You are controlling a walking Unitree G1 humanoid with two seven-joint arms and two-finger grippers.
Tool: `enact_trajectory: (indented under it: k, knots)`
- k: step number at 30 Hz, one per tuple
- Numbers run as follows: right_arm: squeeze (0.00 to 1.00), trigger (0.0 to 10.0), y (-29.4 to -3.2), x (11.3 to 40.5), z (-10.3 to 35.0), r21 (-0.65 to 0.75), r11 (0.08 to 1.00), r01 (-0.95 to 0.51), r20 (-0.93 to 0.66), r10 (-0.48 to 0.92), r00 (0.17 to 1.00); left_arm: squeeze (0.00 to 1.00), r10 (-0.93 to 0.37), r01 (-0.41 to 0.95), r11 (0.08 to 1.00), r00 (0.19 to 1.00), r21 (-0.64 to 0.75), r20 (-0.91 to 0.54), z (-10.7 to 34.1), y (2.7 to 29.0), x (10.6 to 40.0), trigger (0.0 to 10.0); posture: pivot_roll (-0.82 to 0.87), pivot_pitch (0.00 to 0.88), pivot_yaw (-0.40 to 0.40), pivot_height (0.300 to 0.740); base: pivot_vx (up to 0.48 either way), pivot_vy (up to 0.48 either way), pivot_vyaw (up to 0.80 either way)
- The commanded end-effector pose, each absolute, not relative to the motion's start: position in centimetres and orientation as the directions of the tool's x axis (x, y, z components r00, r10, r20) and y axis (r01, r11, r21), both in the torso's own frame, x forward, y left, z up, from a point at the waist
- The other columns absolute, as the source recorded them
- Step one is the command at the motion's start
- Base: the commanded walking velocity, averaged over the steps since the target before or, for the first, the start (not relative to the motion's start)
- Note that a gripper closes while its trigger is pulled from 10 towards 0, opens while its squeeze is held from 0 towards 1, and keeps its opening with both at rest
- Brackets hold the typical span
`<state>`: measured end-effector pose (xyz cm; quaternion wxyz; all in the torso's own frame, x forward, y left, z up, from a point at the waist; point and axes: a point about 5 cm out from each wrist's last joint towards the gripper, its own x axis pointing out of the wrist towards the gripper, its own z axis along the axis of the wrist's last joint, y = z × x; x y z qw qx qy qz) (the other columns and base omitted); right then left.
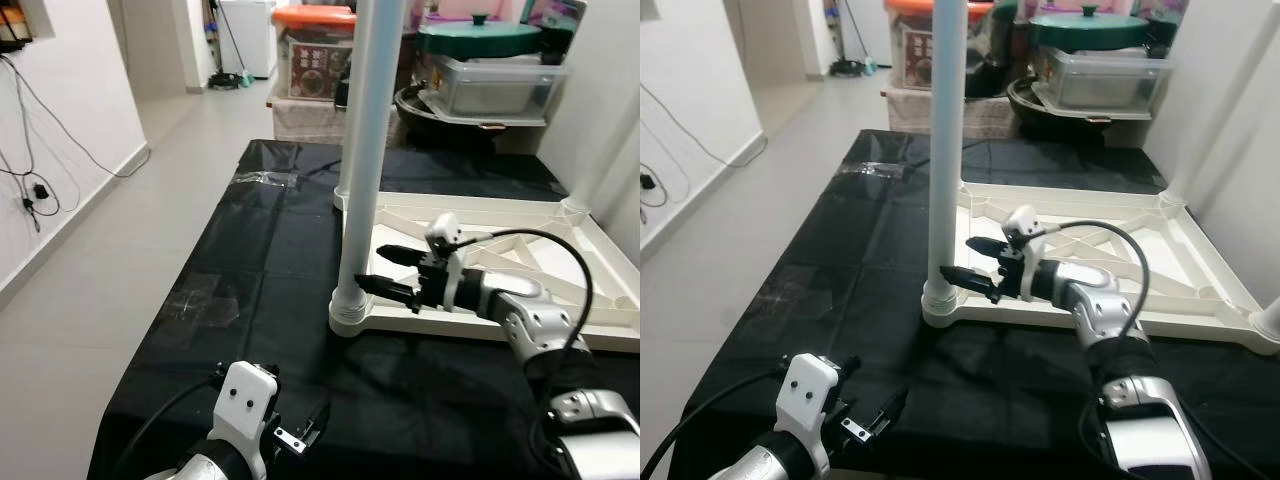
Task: Building children table
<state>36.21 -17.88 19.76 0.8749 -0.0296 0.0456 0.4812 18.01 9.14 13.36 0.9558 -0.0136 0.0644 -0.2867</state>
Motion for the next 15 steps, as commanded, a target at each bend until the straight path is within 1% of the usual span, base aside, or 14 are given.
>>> enact_trajectory:
  k: [1, 6, 9, 14, 15]
  knots:
    - [0.0, 10.0, -17.5, 36.4, 19.8, -0.01, 0.52, -0.854, -0.099, 0.849, 0.519, 0.0, -0.547, 0.545, 0.837, 0.827, -0.055, -0.128, 13.4, 9.2, 17.9, 10.0, 0.18, 0.098, -0.048, 0.74, 0.0, 0.0, 0.0]
    - [0.0, 10.0, -16.8, 36.9, 20.0, -0.006, 0.509, -0.861, -0.081, 0.858, 0.507, 0.0, -0.545, 0.542, 0.838, 0.829, -0.056, -0.127, 13.4, 9.1, 17.9, 10.0, 0.18, 0.099, -0.05, 0.74, 0.0, 0.0, 0.0]
    - [0.0, 10.0, -15.8, 37.0, 20.2, 0.005, 0.481, -0.877, -0.056, 0.876, 0.48, 0.0, -0.533, 0.53, 0.846, 0.84, -0.056, -0.099, 13.8, 9.2, 17.9, 10.0, 0.18, 0.101, -0.052, 0.74, 0.0, 0.0, 0.0]
    - [0.0, 10.0, -15.7, 37.1, 20.2, 0.005, 0.476, -0.879, -0.053, 0.878, 0.475, 0.0, -0.531, 0.528, 0.847, 0.842, -0.056, -0.096, 13.8, 9.2, 17.9, 10.0, 0.18, 0.101, -0.052, 0.74, 0.0, 0.0, 0.0]
    - [0.0, 10.0, -15.2, 37.2, 20.3, 0.009, 0.463, -0.886, -0.049, 0.885, 0.462, 0.0, -0.497, 0.496, 0.868, 0.867, -0.026, -0.028, 14.6, 9.4, 18.1, 10.0, 0.18, 0.101, -0.057, 0.74, 0.0, 0.0, 0.0]
